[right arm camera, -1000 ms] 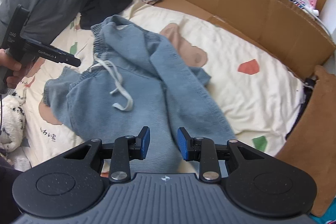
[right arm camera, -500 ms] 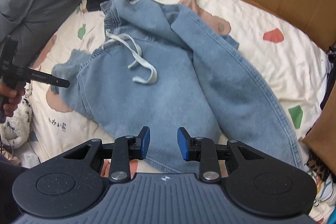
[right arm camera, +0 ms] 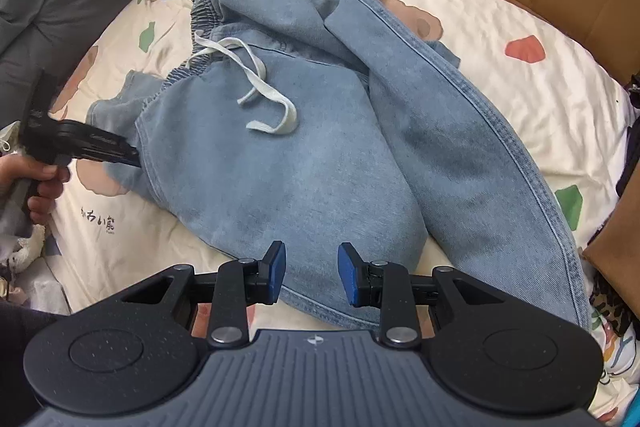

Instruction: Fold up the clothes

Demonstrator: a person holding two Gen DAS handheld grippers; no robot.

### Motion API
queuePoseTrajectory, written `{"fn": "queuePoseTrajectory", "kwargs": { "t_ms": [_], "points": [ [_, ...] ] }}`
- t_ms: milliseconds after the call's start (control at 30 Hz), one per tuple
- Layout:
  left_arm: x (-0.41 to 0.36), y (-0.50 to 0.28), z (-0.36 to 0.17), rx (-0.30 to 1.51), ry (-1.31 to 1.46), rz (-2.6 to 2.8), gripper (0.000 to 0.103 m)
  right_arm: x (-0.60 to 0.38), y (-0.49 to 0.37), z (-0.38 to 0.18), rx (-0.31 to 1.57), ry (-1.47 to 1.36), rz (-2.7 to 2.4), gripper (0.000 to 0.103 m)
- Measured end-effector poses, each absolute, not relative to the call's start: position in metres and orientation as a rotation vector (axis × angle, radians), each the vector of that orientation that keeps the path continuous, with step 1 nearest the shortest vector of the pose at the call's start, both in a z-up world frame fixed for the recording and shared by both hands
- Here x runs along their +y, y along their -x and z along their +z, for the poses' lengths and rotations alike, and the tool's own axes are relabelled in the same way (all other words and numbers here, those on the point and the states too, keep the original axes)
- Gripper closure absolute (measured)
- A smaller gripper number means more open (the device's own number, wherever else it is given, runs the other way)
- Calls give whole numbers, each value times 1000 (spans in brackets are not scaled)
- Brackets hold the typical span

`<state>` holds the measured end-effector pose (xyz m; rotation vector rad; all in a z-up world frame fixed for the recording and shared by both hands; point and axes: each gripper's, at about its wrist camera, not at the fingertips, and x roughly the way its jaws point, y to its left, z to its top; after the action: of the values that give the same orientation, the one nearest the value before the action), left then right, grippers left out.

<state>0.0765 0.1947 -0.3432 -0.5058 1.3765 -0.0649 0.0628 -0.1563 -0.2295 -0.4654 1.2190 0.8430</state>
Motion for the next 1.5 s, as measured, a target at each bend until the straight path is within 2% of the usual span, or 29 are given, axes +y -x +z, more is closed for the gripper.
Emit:
{"fn": "queuePoseTrajectory", "kwargs": {
  "t_ms": [267, 467, 767, 1100, 1400, 1500],
  "points": [
    [199, -84, -332, 1383, 538, -78, 80, -154, -58, -238, 1241, 480, 854, 67],
    [216, -67, -319, 1365, 599, -73, 73, -156, -56, -239, 1246, 479, 854, 67],
    [220, -56, -307, 1330, 693, -88, 71, -158, -54, -239, 1247, 479, 858, 67],
    [204, -81, -336, 1362, 671, -69, 69, -157, -56, -243, 1259, 476, 857, 67],
    [181, -111, -346, 1384, 572, -82, 53, -156, -55, -250, 1272, 485, 853, 67],
    [176, -113, -348, 1381, 548, -83, 52, -155, -55, -250, 1271, 485, 855, 67]
  ]
}}
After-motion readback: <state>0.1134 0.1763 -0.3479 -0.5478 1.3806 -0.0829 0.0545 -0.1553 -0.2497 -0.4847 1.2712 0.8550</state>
